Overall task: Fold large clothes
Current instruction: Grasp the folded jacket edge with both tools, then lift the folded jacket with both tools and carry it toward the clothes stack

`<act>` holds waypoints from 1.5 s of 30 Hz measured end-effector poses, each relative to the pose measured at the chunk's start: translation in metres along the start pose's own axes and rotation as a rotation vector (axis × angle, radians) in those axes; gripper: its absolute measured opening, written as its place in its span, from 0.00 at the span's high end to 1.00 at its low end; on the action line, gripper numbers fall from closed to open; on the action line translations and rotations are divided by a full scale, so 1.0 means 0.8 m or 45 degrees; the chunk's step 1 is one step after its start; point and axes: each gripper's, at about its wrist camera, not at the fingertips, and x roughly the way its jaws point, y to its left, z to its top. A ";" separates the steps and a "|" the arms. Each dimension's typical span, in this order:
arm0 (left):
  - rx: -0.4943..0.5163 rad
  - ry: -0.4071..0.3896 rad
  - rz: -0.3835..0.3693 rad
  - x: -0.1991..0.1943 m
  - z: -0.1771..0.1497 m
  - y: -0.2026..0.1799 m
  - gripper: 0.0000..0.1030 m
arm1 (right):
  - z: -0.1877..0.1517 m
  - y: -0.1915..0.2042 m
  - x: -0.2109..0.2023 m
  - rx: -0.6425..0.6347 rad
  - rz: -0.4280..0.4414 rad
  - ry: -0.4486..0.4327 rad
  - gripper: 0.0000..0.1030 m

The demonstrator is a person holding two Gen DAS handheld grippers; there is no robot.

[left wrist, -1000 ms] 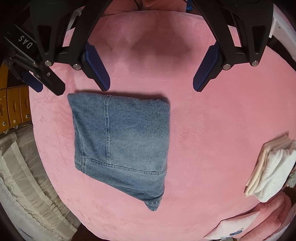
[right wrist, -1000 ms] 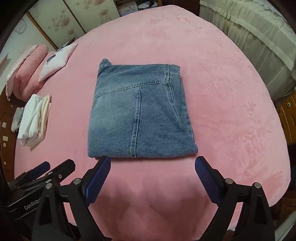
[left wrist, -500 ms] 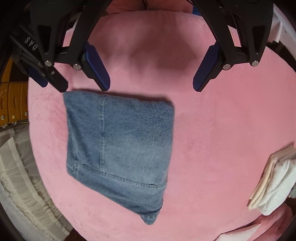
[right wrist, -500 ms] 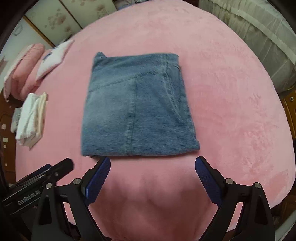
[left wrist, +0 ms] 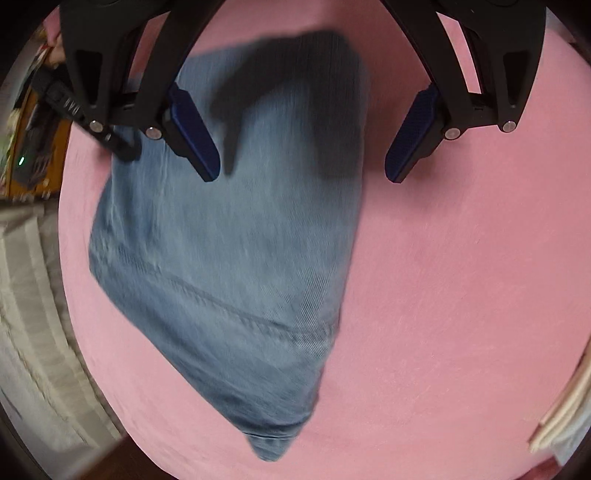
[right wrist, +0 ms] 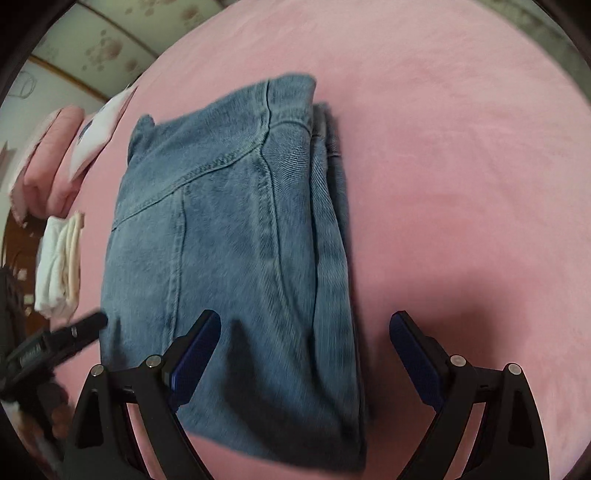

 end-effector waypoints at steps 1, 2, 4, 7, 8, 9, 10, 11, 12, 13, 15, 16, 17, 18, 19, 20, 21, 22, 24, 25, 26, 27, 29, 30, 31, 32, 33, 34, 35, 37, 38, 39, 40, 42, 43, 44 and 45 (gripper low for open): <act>-0.025 -0.003 -0.032 0.007 0.008 0.003 0.13 | 0.007 -0.004 0.005 -0.009 0.023 0.001 0.09; -0.041 0.000 -0.054 0.014 0.015 0.006 0.13 | 0.014 -0.006 0.008 -0.021 0.063 -0.016 0.09; -0.063 0.010 -0.083 0.029 0.030 0.009 0.13 | 0.028 -0.009 0.015 -0.046 0.166 -0.032 0.15; -0.056 -0.030 -0.100 0.038 0.050 0.005 0.22 | 0.048 -0.014 0.033 -0.043 0.250 0.008 0.27; -0.057 -0.048 -0.080 0.038 0.054 0.003 0.26 | 0.054 -0.017 0.037 -0.045 0.257 0.013 0.34; -0.069 -0.059 -0.057 0.039 0.057 0.001 0.29 | 0.057 -0.021 0.039 -0.039 0.271 0.010 0.38; -0.077 -0.057 -0.046 0.039 0.056 0.000 0.31 | 0.058 -0.023 0.039 -0.033 0.285 0.010 0.45; -0.084 -0.068 -0.027 0.038 0.057 0.000 0.35 | 0.058 -0.026 0.036 -0.036 0.295 0.004 0.53; -0.086 -0.084 -0.013 0.036 0.055 -0.002 0.38 | 0.057 -0.029 0.031 -0.044 0.300 -0.012 0.58; -0.084 -0.098 -0.006 0.034 0.053 -0.003 0.41 | 0.055 -0.030 0.027 -0.050 0.307 -0.023 0.64; -0.068 -0.145 0.016 0.025 0.047 -0.009 0.51 | 0.052 -0.034 0.016 -0.037 0.332 -0.041 0.69; -0.062 -0.159 0.022 0.022 0.046 -0.011 0.53 | 0.047 -0.028 0.007 -0.038 0.336 -0.047 0.72; -0.049 -0.178 0.033 0.019 0.043 -0.014 0.57 | 0.046 -0.025 0.002 -0.046 0.336 -0.055 0.74; -0.035 -0.195 0.045 0.015 0.041 -0.018 0.60 | 0.046 -0.022 -0.005 -0.063 0.331 -0.064 0.75; -0.030 -0.204 0.051 0.011 0.039 -0.021 0.61 | 0.041 -0.017 -0.011 -0.075 0.329 -0.072 0.76; -0.029 -0.219 0.054 0.005 0.037 -0.024 0.63 | 0.039 -0.012 -0.017 -0.087 0.331 -0.082 0.77; -0.027 -0.232 0.059 -0.001 0.035 -0.026 0.65 | 0.040 -0.007 -0.021 -0.095 0.342 -0.091 0.78; -0.025 -0.240 0.062 -0.004 0.032 -0.028 0.66 | 0.039 -0.006 -0.026 -0.103 0.352 -0.094 0.78; -0.017 -0.278 0.068 -0.020 0.024 -0.030 0.72 | 0.037 0.003 -0.033 -0.118 0.353 -0.086 0.78; -0.022 -0.298 0.067 -0.030 0.018 -0.026 0.75 | 0.035 0.009 -0.038 -0.129 0.341 -0.089 0.78; -0.029 -0.324 0.067 -0.038 0.011 -0.026 0.93 | 0.032 0.013 -0.043 -0.143 0.329 -0.097 0.78; -0.029 -0.355 0.065 -0.048 0.008 -0.023 1.00 | 0.028 0.015 -0.049 -0.153 0.321 -0.106 0.78; -0.012 -0.408 -0.045 -0.076 -0.002 -0.011 1.00 | 0.022 0.021 -0.062 -0.162 0.332 -0.124 0.79; -0.003 -0.382 -0.067 -0.081 -0.006 -0.010 1.00 | 0.019 0.024 -0.069 -0.161 0.354 -0.136 0.79; 0.007 -0.376 -0.062 -0.083 -0.008 -0.010 1.00 | 0.017 0.025 -0.074 -0.160 0.357 -0.141 0.79; 0.027 -0.391 -0.038 -0.086 -0.012 -0.008 1.00 | 0.015 0.028 -0.077 -0.168 0.344 -0.147 0.79; 0.042 -0.406 0.001 -0.088 -0.015 -0.003 1.00 | 0.015 0.032 -0.079 -0.183 0.319 -0.155 0.79; 0.036 -0.400 0.016 -0.087 -0.021 0.000 1.00 | 0.015 0.036 -0.080 -0.194 0.285 -0.159 0.79; 0.020 -0.385 0.013 -0.087 -0.025 0.006 1.00 | 0.016 0.039 -0.079 -0.194 0.262 -0.161 0.79; -0.027 -0.337 -0.017 -0.082 -0.029 0.018 1.00 | 0.018 0.041 -0.073 -0.187 0.226 -0.166 0.79; -0.060 -0.306 -0.030 -0.080 -0.030 0.031 1.00 | 0.019 0.041 -0.069 -0.186 0.210 -0.163 0.79; -0.089 -0.268 -0.050 -0.073 -0.026 0.042 0.96 | 0.020 0.042 -0.064 -0.190 0.188 -0.162 0.79; -0.103 -0.239 -0.060 -0.067 -0.026 0.050 0.91 | 0.021 0.038 -0.060 -0.184 0.171 -0.158 0.79; -0.148 -0.112 -0.133 -0.040 -0.013 0.063 0.52 | 0.026 0.023 -0.053 -0.133 0.177 -0.142 0.79; -0.160 -0.082 -0.157 -0.030 -0.005 0.065 0.43 | 0.028 0.018 -0.050 -0.110 0.187 -0.136 0.79; -0.167 -0.053 -0.205 -0.018 0.002 0.067 0.37 | 0.029 0.013 -0.045 -0.094 0.198 -0.130 0.79; -0.160 -0.041 -0.255 -0.009 0.008 0.067 0.36 | 0.032 0.009 -0.039 -0.085 0.204 -0.125 0.79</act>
